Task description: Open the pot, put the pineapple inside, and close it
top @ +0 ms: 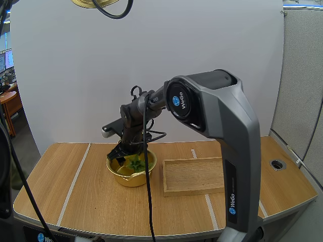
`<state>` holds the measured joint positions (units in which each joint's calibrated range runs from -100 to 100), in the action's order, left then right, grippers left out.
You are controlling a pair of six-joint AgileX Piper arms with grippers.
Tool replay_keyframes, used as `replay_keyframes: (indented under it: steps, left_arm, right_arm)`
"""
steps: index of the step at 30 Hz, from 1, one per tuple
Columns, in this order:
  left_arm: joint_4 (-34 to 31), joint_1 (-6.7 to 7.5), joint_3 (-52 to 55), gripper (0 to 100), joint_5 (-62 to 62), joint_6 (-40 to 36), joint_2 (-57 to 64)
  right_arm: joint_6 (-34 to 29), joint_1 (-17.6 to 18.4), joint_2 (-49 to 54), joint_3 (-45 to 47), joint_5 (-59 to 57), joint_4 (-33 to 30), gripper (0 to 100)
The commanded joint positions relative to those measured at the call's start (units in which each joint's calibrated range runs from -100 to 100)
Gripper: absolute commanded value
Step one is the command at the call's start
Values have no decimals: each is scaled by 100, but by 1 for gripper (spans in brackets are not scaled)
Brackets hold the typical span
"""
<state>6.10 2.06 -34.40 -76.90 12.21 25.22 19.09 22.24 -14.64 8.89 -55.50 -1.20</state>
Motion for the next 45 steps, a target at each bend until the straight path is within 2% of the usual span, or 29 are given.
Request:
replay_keyframes:
  steps: [1,9,24,45]
  left_arm:
    - [-64,17,-34,0,206,-54,19]
    - [-64,17,-34,0,206,-54,19]
    - [-64,17,-34,0,206,-54,19]
    - [-64,17,-34,0,206,-54,19]
  right_arm:
    - [23,-23,345,-200,-257,120,100]
    - [23,-23,1045,-461,-1020,319,100]
    - [23,-23,2515,-383,-3004,551,100]
    - [23,-30,6612,2397,-3530,362,100]
